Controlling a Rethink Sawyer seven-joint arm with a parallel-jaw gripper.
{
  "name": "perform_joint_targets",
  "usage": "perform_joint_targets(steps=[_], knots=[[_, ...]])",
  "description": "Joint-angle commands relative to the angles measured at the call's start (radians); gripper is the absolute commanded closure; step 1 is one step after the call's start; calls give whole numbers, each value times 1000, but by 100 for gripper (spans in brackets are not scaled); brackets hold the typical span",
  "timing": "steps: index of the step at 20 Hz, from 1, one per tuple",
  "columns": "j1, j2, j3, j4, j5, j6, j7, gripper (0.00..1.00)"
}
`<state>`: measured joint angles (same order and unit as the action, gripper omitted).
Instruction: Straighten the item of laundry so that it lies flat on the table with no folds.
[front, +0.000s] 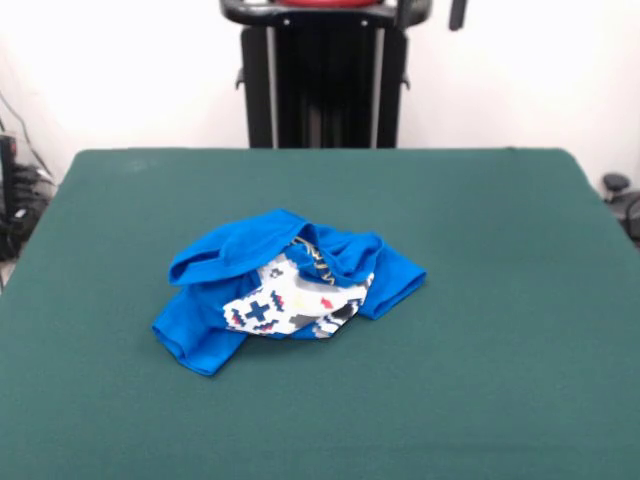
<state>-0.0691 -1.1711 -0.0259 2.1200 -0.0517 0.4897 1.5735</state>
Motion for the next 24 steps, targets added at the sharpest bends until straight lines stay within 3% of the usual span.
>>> perform_joint_targets(steps=[1, 6, 10, 24], knots=[[-39, 124, 33, -19, -55, -89, 109, 0], [-98, 144, 59, -55, -71, -65, 55, 0], [-121, 211, 60, -140, -110, -55, 49, 0], [-299, 336, 203, -279, -140, -6, -92, 0]])
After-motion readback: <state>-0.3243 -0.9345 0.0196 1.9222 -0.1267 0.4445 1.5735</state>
